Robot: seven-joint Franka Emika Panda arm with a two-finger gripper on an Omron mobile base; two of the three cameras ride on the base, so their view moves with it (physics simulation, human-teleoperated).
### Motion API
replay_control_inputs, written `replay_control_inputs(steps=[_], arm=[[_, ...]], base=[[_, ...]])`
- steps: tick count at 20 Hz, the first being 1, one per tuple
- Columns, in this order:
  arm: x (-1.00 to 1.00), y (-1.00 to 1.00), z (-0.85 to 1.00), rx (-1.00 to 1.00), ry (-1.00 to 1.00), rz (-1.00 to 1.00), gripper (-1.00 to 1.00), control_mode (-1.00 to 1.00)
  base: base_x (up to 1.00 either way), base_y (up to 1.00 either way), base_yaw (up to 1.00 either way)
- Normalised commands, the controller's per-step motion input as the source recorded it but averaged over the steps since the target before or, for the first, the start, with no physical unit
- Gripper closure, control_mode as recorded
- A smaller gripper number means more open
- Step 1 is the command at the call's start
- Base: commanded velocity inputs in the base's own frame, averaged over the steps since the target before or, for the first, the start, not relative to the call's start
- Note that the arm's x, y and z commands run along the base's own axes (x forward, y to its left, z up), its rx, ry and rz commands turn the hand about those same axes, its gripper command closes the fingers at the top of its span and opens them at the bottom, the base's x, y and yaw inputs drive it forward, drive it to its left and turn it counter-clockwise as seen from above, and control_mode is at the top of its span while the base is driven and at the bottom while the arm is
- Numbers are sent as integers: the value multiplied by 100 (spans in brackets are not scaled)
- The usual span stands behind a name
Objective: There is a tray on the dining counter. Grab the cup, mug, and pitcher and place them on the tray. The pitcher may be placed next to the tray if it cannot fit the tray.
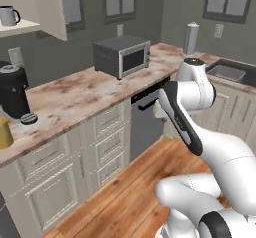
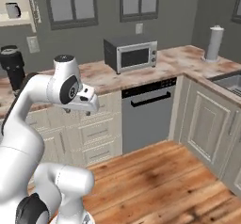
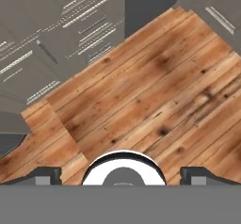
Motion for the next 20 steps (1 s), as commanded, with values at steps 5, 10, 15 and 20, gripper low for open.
replay_control_inputs(steps=[5, 10, 15, 20], arm=[[0, 0, 0, 0, 0, 0, -100, 100], [0, 0, 0, 0, 0, 0, -100, 100], [0, 0, 0, 0, 0, 0, -100, 100], [0, 0, 0, 0, 0, 0, -100, 100]], base=[[0, 0, 63], [4, 0, 53], [22, 0, 27], [35, -6, 16]])
